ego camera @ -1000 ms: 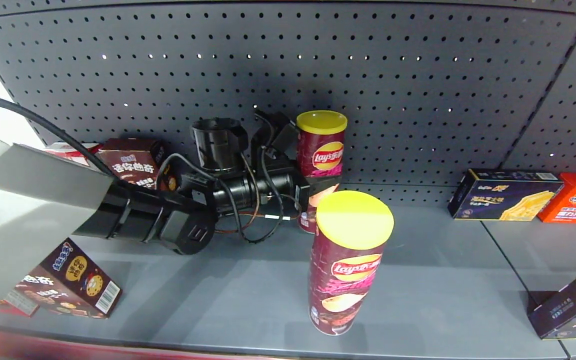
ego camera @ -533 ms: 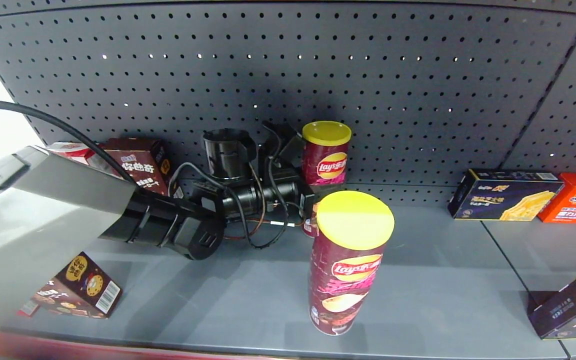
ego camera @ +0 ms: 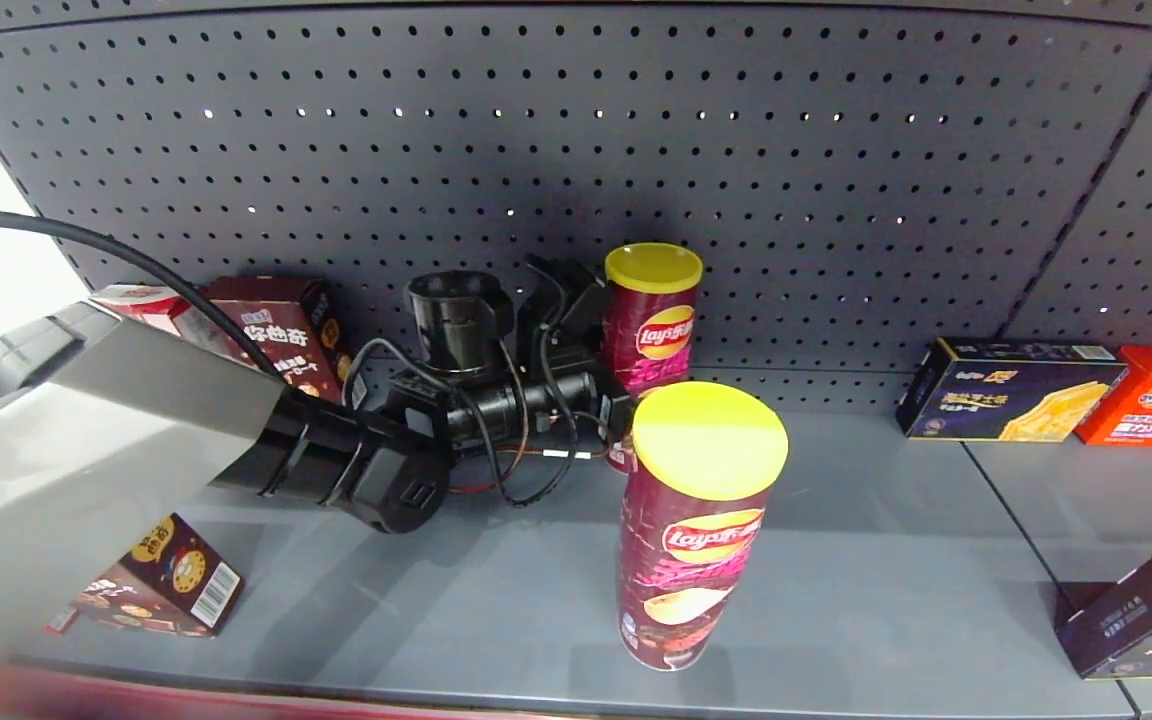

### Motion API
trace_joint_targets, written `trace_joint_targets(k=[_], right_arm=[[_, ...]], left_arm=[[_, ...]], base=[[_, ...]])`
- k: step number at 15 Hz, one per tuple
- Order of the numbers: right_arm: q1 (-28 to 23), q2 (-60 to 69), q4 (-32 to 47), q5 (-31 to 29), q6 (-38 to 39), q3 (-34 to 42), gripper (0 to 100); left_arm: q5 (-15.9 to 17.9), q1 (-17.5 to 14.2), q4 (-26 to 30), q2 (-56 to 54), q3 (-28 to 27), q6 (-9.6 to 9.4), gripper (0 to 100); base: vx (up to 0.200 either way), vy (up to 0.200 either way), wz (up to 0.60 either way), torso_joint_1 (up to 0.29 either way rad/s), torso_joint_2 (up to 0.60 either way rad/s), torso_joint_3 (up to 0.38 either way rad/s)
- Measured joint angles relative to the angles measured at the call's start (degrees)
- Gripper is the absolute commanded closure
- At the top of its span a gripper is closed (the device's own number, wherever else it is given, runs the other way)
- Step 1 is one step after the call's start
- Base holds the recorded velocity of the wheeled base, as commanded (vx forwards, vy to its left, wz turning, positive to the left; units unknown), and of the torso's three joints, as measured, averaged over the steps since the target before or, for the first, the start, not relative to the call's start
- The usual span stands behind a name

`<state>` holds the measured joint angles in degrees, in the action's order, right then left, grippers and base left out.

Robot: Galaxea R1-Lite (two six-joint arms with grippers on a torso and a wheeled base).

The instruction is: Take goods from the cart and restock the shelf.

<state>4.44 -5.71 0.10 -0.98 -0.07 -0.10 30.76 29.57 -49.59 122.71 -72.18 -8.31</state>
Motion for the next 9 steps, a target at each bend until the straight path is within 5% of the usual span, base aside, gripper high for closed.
trace_joint_targets(k=[5, 9], right_arm=[[0.05, 0.00, 0.00, 0.00, 0.00, 0.00, 0], [0.00, 0.00, -0.05, 0.00, 0.00, 0.00, 0]], left_arm=[[-1.65, 0.20, -4.27, -4.82, 7.02, 0.05, 0], [-7.77, 0.49, -4.79, -10.03, 16.12, -1.83, 0]], base=[[0.000, 0.000, 0.00, 0.000, 0.00, 0.000], [0.000, 0.000, 0.00, 0.000, 0.00, 0.000]])
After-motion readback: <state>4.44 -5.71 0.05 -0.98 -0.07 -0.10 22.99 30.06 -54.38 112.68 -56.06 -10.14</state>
